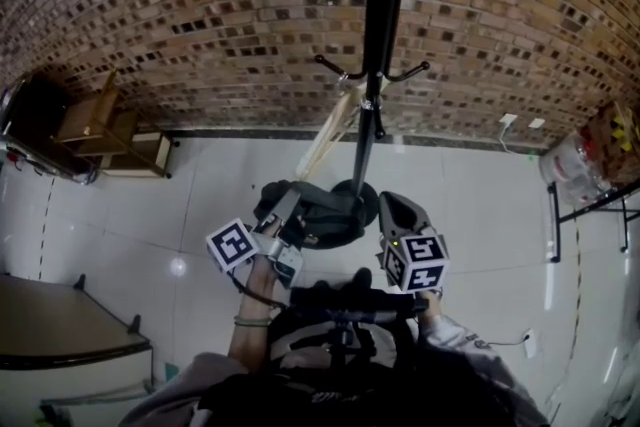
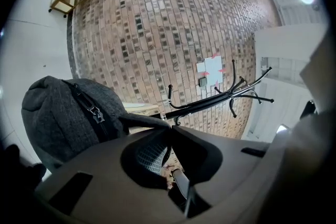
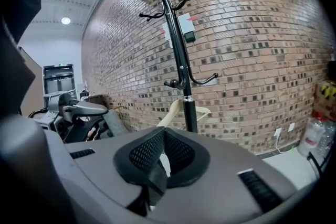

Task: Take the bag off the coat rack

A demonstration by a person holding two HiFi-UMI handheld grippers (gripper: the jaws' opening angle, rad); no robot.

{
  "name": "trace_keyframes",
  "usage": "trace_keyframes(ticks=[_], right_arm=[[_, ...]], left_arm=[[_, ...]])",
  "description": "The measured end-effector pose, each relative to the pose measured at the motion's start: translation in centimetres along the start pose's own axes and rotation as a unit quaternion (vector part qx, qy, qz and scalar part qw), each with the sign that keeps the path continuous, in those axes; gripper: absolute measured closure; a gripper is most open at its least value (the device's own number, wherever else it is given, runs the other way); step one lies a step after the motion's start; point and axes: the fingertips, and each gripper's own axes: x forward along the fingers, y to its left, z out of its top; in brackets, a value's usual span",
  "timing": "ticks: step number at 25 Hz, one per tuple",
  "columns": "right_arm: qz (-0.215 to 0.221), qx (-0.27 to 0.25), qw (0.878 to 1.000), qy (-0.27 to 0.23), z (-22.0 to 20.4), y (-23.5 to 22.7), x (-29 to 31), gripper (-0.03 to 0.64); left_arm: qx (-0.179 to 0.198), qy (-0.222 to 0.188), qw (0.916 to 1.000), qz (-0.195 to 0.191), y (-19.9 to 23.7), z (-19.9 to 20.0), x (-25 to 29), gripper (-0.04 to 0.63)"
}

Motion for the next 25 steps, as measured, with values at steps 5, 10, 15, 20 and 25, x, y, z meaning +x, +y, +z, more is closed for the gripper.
trace_keyframes(ticks=[5,10,15,20,25], right_arm=[[0.003,0.000,1.000,0.003,-0.8,2.4,0.6,0.609],[-0.004,0.006,1.000,0.000,-1.1,3.7,0.6,0.609],[-0.005,0.007,1.000,-0.010,-1.2,4.8,0.2,0.611],[-0.010,0.005,1.000,-0.011,-1.3,5.3,0.0,0.611],[-0.013,0.011,1.000,-0.009,-1.6,5.6,0.1,0.611]], left_arm=[[-0.011,-0.011,0.9998,0.012,0.9,1.5,-2.5,0.568],[-0.025,-0.023,0.9993,0.013,2.0,2.8,-4.5,0.568],[-0.025,-0.007,0.9994,0.021,2.7,2.4,-5.5,0.568],[-0.028,0.004,0.9994,0.019,2.6,2.2,-5.8,0.568],[-0.035,0.022,0.9990,0.016,2.7,1.5,-5.8,0.568]])
